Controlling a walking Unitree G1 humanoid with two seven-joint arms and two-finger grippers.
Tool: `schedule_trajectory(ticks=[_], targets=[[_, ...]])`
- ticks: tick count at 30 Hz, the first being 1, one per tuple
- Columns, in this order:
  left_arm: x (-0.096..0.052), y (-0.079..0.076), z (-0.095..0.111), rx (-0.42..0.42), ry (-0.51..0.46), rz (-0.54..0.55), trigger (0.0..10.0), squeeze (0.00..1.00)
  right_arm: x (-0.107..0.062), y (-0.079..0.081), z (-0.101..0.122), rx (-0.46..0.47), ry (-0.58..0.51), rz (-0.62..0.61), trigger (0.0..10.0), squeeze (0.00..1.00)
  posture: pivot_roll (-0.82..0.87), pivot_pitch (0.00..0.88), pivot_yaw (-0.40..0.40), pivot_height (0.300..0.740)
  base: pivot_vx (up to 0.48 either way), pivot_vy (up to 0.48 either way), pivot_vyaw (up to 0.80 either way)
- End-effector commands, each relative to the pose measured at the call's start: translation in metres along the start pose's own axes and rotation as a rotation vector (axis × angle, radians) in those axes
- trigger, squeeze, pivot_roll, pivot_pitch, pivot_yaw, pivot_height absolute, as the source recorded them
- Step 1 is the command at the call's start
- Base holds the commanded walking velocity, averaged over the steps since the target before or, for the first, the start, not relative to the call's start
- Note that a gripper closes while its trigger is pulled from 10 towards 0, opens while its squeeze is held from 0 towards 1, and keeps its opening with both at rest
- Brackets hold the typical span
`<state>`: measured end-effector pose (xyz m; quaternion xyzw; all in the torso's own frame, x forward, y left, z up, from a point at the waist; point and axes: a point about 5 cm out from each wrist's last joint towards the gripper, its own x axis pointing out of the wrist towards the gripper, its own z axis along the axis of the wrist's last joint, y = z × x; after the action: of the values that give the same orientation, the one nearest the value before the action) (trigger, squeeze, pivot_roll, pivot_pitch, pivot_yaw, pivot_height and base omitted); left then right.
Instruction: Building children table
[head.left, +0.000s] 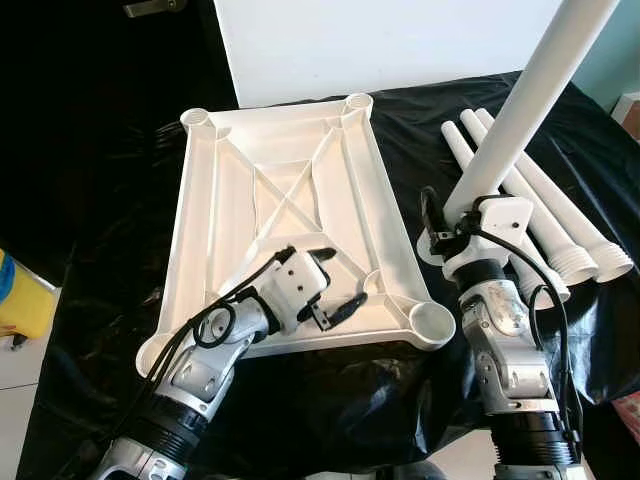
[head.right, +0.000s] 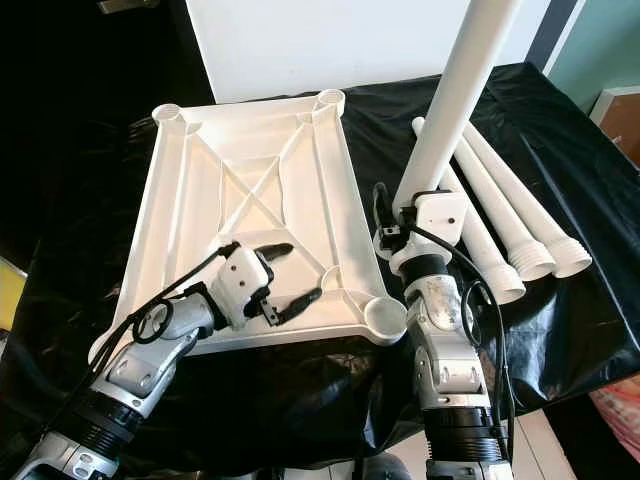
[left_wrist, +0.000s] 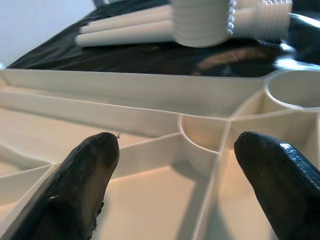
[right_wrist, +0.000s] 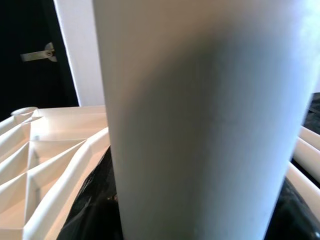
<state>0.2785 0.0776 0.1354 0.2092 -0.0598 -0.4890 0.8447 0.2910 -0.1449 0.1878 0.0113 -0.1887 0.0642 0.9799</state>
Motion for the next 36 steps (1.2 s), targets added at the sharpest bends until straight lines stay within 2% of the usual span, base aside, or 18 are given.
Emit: schedule_trajectory(ticks=[1,9,10,13,17,21,24,27,29,32,36], targets=[[-0.001,-0.009,-0.013,0.035,0.070,-0.055,10.0,0.00,-0.001,0.000,0.000,0.004,-0.008,0.010,10.0,0.00,-0.01,0.113,0.002,0.740,0.000,0.000,0.00],[0.003,-0.009,-0.024,0.112,0.137,-0.053,10.0,0.00,0.001,0.001,0.000,-0.001,-0.011,0.022,10.0,0.00,-0.02,0.101,0.000,0.740,0.000,0.000,0.00],[0.005,-0.005,-0.031,0.141,0.189,-0.024,10.0,0.00,0.001,0.001,0.000,-0.002,-0.012,0.023,10.0,0.00,-0.02,0.096,0.001,0.740,0.000,0.000,0.00],[0.006,-0.003,-0.033,0.147,0.209,-0.010,10.0,0.00,0.001,0.001,0.000,-0.002,-0.013,0.024,10.0,0.00,-0.02,0.096,0.001,0.740,0.000,0.000,0.00],[0.015,0.012,-0.042,0.169,0.300,0.096,10.0,0.00,0.002,0.002,0.000,-0.005,-0.011,0.028,10.0,0.00,-0.02,0.103,0.001,0.740,0.000,0.000,0.00],[0.018,0.018,-0.042,0.154,0.310,0.138,10.0,0.00,0.002,0.002,0.000,-0.005,-0.011,0.027,10.0,0.00,-0.03,0.102,0.003,0.740,0.000,0.000,0.00],[0.028,0.034,-0.036,0.118,0.304,0.252,10.0,0.00,0.003,0.002,0.001,-0.006,-0.010,0.022,10.0,0.00,-0.02,0.108,0.005,0.740,0.000,0.000,0.00],[0.030,0.037,-0.035,0.113,0.303,0.270,10.0,0.00,0.003,0.002,0.000,-0.006,-0.010,0.021,10.0,0.00,-0.03,0.110,0.007,0.740,0.000,0.000,0.00],[0.037,0.048,-0.025,0.095,0.269,0.340,10.0,0.00,0.002,0.003,0.000,-0.006,-0.009,0.018,10.0,0.00,-0.03,0.118,0.013,0.740,0.000,0.000,0.00],[0.041,0.056,-0.016,0.065,0.226,0.374,10.0,0.00,0.001,0.001,0.000,-0.008,-0.005,0.009,10.0,0.00,-0.03,0.121,0.018,0.740,0.000,0.000,0.00],[0.039,0.060,-0.015,0.036,0.214,0.383,10.0,0.00,-0.002,0.000,-0.003,-0.010,0.007,0.002,10.0,0.00,-0.04,0.125,0.021,0.740,0.000,0.000,0.00]])
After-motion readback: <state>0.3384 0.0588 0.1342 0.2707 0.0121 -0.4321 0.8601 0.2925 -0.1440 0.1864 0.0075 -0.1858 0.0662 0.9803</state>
